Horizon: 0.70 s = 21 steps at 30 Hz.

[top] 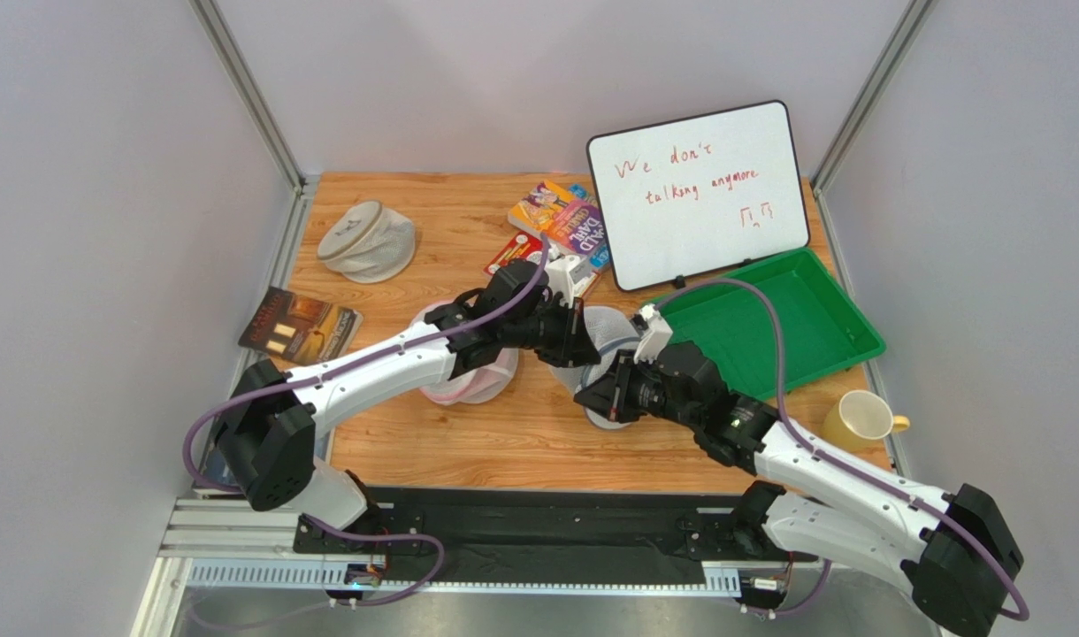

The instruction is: Unzip the laundry bag and remove the bra

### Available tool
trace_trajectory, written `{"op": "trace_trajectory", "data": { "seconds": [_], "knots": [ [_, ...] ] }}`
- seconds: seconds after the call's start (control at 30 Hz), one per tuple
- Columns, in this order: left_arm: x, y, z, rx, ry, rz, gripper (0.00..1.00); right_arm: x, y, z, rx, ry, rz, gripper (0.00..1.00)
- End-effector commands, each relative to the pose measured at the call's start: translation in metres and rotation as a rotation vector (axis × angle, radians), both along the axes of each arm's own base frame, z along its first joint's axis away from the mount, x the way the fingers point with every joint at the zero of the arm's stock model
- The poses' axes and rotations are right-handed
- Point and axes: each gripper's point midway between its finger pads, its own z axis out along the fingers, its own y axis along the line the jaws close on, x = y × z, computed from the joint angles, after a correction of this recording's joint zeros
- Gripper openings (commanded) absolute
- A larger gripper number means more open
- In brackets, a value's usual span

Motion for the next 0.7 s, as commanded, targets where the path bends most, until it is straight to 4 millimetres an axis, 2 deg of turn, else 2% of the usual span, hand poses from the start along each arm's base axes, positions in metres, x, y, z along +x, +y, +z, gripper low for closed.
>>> {"op": "trace_trajectory", "data": {
  "seconds": [0.0, 0.33, 0.5, 0.53, 0.57, 0.6, 0.63, 0.67],
  "knots": [
    [0.028, -0.009, 0.039, -0.081, -0.096, 0.046, 0.00, -0.012, 0.004, 0.003, 0.037, 0.006, 0.039, 0.00],
    [0.045, -0.005, 0.036, -0.071, -0.082, 0.057, 0.00, -0.017, 0.001, 0.003, 0.038, 0.013, 0.041, 0.00],
    [0.047, -0.006, 0.031, -0.069, -0.065, 0.045, 0.00, -0.018, -0.001, 0.001, 0.036, 0.018, 0.035, 0.00],
    [0.047, -0.006, 0.031, -0.071, -0.063, 0.040, 0.02, -0.017, -0.002, 0.001, 0.035, 0.015, 0.030, 0.00],
    [0.045, -0.007, 0.030, -0.073, -0.058, 0.029, 0.11, -0.016, -0.002, 0.004, 0.038, 0.009, 0.028, 0.00],
    [0.043, -0.008, 0.030, -0.074, -0.056, 0.018, 0.35, -0.016, -0.002, 0.005, 0.037, 0.005, 0.028, 0.00],
    [0.042, -0.007, 0.031, -0.076, -0.057, 0.013, 0.46, -0.015, -0.002, 0.005, 0.034, 0.003, 0.026, 0.00],
    [0.040, -0.006, 0.032, -0.081, -0.058, 0.005, 0.53, -0.014, -0.002, 0.008, 0.033, -0.004, 0.025, 0.00]
  ]
}}
